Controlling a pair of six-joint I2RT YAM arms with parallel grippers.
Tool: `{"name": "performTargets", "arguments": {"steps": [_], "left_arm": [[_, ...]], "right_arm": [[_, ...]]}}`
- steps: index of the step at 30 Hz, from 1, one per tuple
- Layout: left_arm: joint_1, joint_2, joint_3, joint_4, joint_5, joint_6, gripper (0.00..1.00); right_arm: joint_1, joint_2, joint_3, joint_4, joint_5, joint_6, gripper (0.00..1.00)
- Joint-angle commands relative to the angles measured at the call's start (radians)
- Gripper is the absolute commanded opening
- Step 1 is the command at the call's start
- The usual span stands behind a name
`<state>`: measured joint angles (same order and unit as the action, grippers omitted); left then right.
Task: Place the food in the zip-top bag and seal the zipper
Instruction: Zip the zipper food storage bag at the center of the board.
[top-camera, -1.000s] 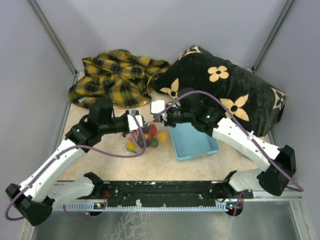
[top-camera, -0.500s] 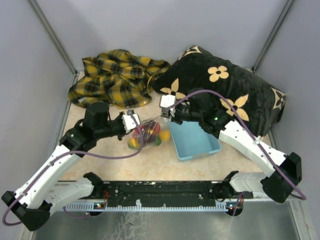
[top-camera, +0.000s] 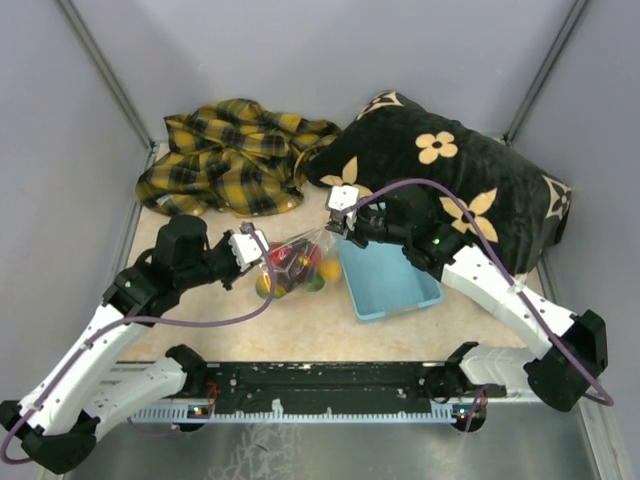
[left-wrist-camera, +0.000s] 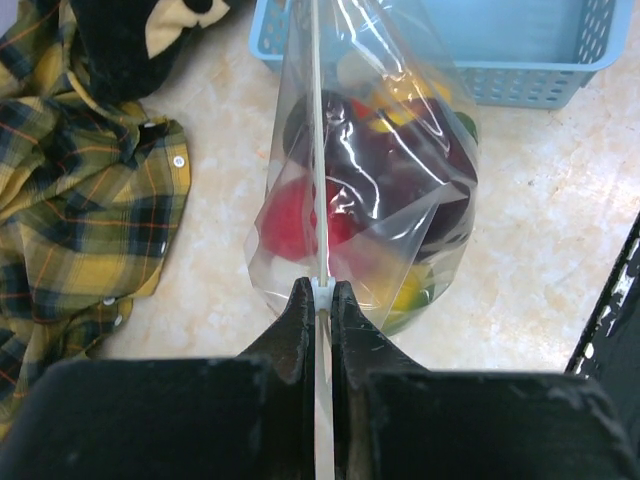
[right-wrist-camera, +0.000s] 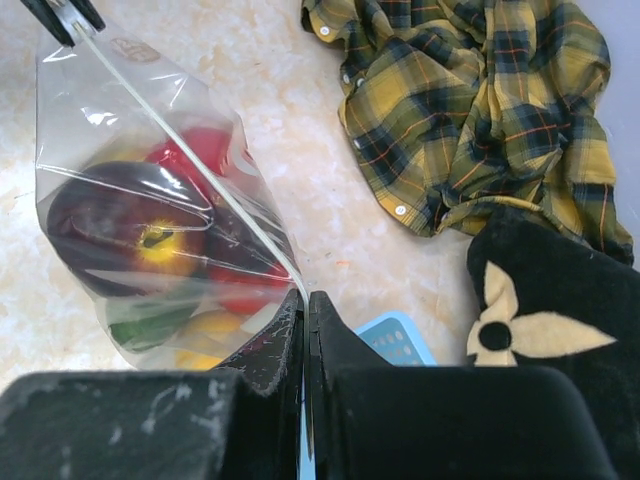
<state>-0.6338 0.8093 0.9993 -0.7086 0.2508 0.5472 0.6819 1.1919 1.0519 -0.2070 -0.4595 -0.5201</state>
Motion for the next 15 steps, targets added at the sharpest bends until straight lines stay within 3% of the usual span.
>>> {"name": "performTargets", "arguments": {"steps": [1,15], "left_arm": [[-0.001,-0.025,0.031,-0.140,-0.092,-0.036,0.00],[-0.002,-0.078,0.082,-0.318,-0.304,-0.102,0.00]], "right_arm": [[-0.041,-0.046,-0.004,0.095,0.078,0.021,0.00],[-0.054,-0.022,-0.011,0.191,0.076,0.090,0.00]]}}
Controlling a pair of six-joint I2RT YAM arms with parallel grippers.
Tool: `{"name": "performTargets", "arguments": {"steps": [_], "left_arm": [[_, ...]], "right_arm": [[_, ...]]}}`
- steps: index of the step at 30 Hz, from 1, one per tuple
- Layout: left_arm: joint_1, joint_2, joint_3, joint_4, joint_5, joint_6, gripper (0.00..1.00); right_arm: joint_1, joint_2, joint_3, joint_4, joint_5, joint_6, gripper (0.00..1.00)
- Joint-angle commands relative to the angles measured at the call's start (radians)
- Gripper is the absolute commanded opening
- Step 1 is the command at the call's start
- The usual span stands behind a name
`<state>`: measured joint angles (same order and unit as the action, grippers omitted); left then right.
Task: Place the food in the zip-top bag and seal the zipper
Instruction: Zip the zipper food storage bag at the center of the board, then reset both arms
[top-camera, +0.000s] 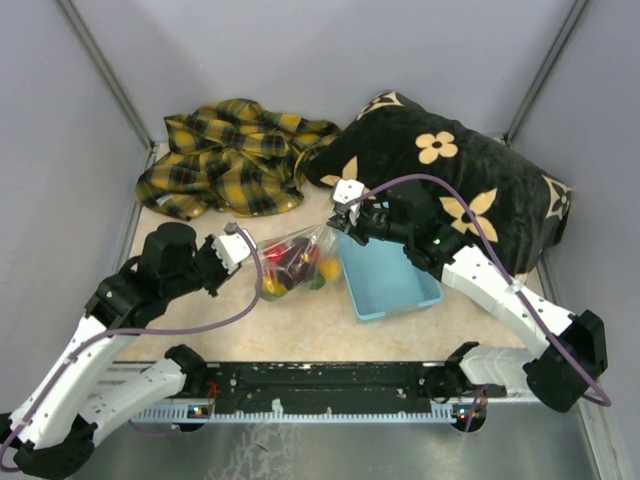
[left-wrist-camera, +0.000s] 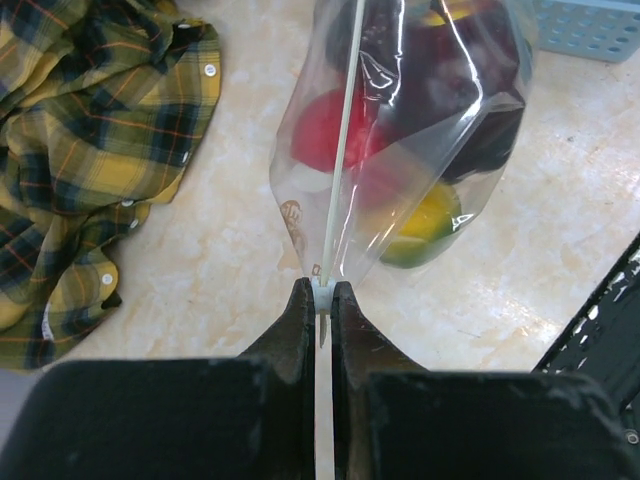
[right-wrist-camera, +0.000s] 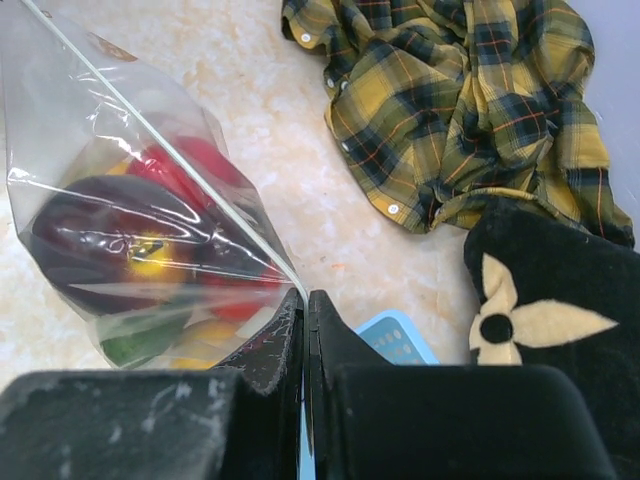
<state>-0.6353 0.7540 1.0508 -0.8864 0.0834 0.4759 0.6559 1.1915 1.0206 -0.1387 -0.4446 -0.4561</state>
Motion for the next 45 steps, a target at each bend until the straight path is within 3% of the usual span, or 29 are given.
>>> {"name": "performTargets", "arguments": {"steps": [1,11,19,26,31,34,36,39,42,45], "left_arm": [[0.000,-0.024,0.033,-0.149,-0.158,-0.033,0.00],[-0.001,-0.044,0.044,-0.075,-0.435,-0.047,0.00],[0.000,-0.105,-0.020,-0.003,-0.420,-0.051,0.02],[0.000,-0.118,-0.103,0.010,-0.280,-0.066,0.04],[0.000,-0.148,-0.104,-0.009,-0.225,-0.077,0.11],[0.000,-0.184,-0.100,-0.008,-0.181,-0.084,0.25],[0.000,-0.204,-0.100,0.005,-0.147,-0.098,0.34],[0.000,-0.222,-0.087,0.015,-0.109,-0.119,0.52],[0.000,-0.236,-0.064,0.020,-0.101,-0.141,0.68],[0.000,-0.259,-0.040,0.037,-0.106,-0.157,0.79]], "right_arm": [[-0.029,-0.016,0.023,0.134,0.057,0.032,0.00],[-0.029,0.119,0.130,0.231,0.027,0.063,0.00],[-0.027,0.222,0.181,0.364,-0.008,0.116,0.00],[-0.026,0.245,0.014,0.491,-0.061,0.178,0.00],[-0.018,0.187,-0.096,0.478,-0.093,0.191,0.00],[-0.016,0.140,-0.148,0.464,-0.110,0.204,0.01],[-0.017,0.120,-0.158,0.438,-0.104,0.214,0.13],[-0.018,0.093,-0.144,0.371,-0.102,0.226,0.39],[-0.017,0.036,-0.138,0.333,-0.069,0.261,0.51],[-0.016,-0.044,-0.145,0.317,0.010,0.297,0.73]]}}
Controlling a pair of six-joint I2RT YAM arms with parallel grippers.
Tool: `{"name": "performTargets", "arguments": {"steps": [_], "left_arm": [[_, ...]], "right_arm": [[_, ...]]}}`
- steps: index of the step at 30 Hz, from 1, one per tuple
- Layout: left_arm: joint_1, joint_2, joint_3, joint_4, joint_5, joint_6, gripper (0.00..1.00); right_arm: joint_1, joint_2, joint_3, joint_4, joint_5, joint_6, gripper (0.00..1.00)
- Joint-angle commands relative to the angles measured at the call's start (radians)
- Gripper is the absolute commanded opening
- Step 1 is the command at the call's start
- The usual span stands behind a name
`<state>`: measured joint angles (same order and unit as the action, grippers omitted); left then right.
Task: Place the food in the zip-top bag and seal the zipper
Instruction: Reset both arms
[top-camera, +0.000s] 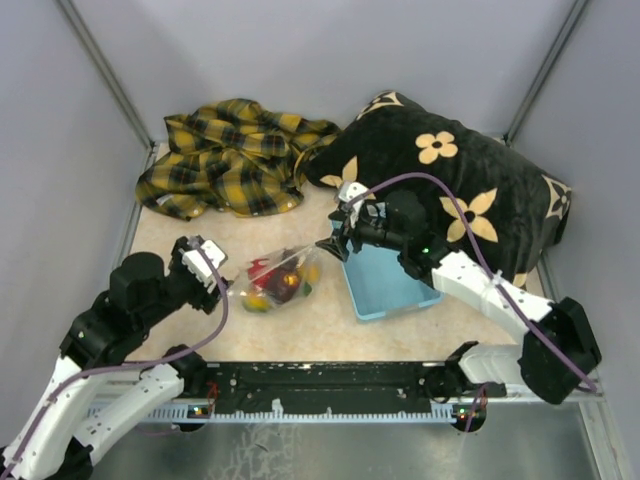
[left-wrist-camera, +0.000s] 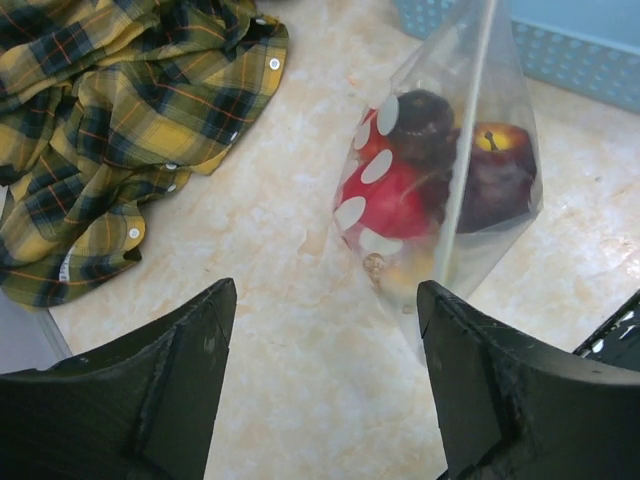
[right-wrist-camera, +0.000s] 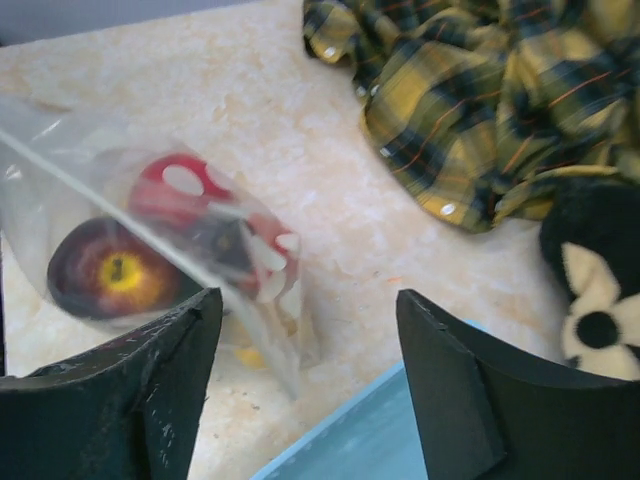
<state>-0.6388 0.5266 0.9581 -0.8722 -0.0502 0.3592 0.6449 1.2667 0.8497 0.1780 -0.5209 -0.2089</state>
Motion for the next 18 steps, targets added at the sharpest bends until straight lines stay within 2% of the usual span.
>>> {"name": "performTargets", "arguments": {"steps": [1,4,5,11,18], "left_arm": [[0.003,-0.042,0.062,0.034,0.021,-0.055,0.83],[0.004,-0.082,0.081,0.084,-0.014,-0.112,0.99],[0.004,-0.100,0.079,0.115,-0.035,-0.130,1.00],[0.004,-0.187,0.018,0.282,-0.092,-0.291,1.00],[0.003,-0.244,-0.098,0.437,-0.170,-0.439,1.00]], "right_arm": [[-0.006,-0.148,0.025,-0.012,0.128,0.062,0.76],[-0.007,-0.241,0.022,-0.074,0.274,0.092,0.77],[-0.006,-0.273,0.021,-0.092,0.334,0.108,0.77],[-0.006,-0.420,0.018,-0.238,0.715,0.181,0.78],[-0.006,-0.659,-0.064,-0.298,0.980,0.215,0.79]]}}
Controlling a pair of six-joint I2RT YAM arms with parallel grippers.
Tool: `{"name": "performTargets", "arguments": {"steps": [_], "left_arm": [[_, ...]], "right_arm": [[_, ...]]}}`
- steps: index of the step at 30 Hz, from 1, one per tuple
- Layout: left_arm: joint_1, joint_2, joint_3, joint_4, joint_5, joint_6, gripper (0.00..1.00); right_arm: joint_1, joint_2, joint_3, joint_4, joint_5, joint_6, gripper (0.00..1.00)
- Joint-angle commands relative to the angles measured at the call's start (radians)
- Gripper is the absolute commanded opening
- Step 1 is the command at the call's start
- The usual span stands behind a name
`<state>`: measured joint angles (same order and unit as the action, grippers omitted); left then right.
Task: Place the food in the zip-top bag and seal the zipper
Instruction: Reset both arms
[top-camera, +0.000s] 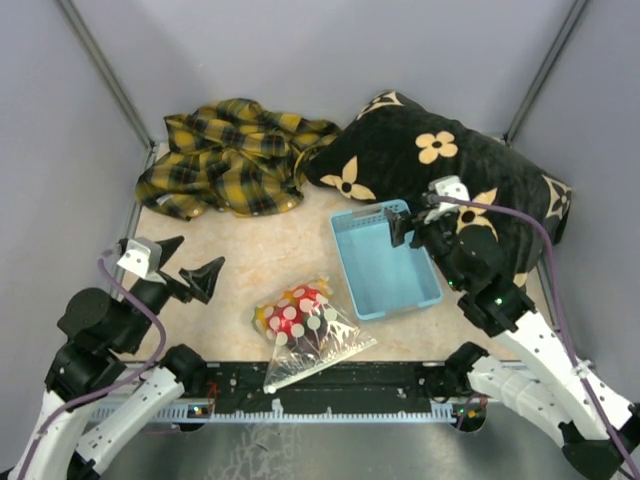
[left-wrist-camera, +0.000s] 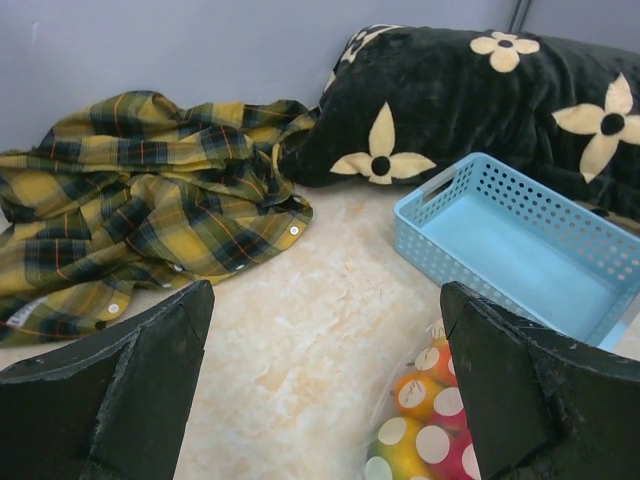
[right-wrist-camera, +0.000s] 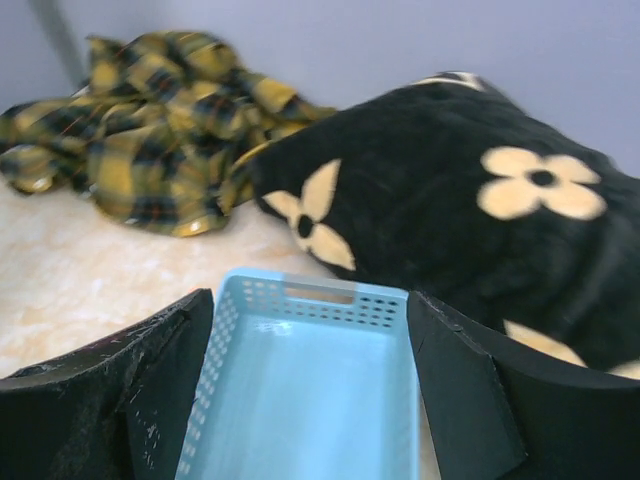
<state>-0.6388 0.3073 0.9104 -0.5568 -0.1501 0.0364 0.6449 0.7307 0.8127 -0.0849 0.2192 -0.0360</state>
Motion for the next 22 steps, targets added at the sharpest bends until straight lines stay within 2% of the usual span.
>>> {"name": "performTargets", "arguments": {"steps": [1,5,10,22], "left_arm": [[0.004,-0.035,-0.063,0.139,-0.084,-0.120,1.00],[0.004,-0.099,-0.119,0.209,-0.166,-0.134,1.00],[0.004,-0.173,-0.156,0.251,-0.211,-0.135,1.00],[0.004,-0.180,-0.165,0.247,-0.223,-0.120,1.00]], "right_arm": [[-0.007,-0.150,-0.039,-0.040,0.281,0.050,0.79],[-0.006,-0.263,-0.083,-0.059,0.394,0.077,0.79],[-0.007,-0.366,-0.130,-0.042,0.446,0.084,0.79],[-0.007,-0.398,-0.136,-0.029,0.483,0.083,0.80]]}}
